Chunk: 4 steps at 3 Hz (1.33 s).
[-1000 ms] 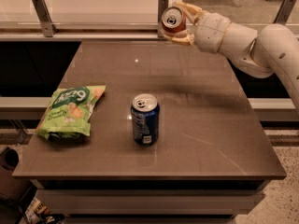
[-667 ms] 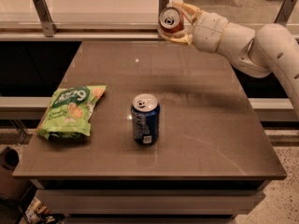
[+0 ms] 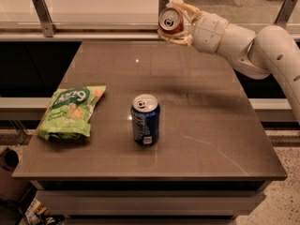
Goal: Knock coke can over
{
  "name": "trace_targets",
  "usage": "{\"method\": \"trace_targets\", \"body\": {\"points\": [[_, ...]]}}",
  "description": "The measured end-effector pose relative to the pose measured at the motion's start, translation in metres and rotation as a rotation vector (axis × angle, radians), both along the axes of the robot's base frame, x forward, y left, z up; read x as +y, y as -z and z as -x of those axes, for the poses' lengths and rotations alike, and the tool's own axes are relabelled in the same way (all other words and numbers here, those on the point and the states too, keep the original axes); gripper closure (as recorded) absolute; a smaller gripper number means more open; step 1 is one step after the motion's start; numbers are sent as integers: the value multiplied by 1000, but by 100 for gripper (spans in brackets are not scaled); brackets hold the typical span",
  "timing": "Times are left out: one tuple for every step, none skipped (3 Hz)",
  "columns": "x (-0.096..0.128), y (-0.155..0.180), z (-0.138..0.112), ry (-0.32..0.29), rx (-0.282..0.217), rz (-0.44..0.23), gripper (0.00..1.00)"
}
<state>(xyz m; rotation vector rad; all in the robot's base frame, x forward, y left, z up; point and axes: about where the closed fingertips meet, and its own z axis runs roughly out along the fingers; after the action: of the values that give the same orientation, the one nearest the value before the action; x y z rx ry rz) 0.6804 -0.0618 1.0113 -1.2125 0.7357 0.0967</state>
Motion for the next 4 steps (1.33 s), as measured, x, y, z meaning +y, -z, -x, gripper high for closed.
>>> {"method": "trace_targets", "body": {"points": [[1,0,2,-33,-158,44,100],[-3,-4,4,-47,-269,104,100],[-7,-7,5,-49,-354,160,100],[-7,-7,5,-49,-354,160,100]]}}
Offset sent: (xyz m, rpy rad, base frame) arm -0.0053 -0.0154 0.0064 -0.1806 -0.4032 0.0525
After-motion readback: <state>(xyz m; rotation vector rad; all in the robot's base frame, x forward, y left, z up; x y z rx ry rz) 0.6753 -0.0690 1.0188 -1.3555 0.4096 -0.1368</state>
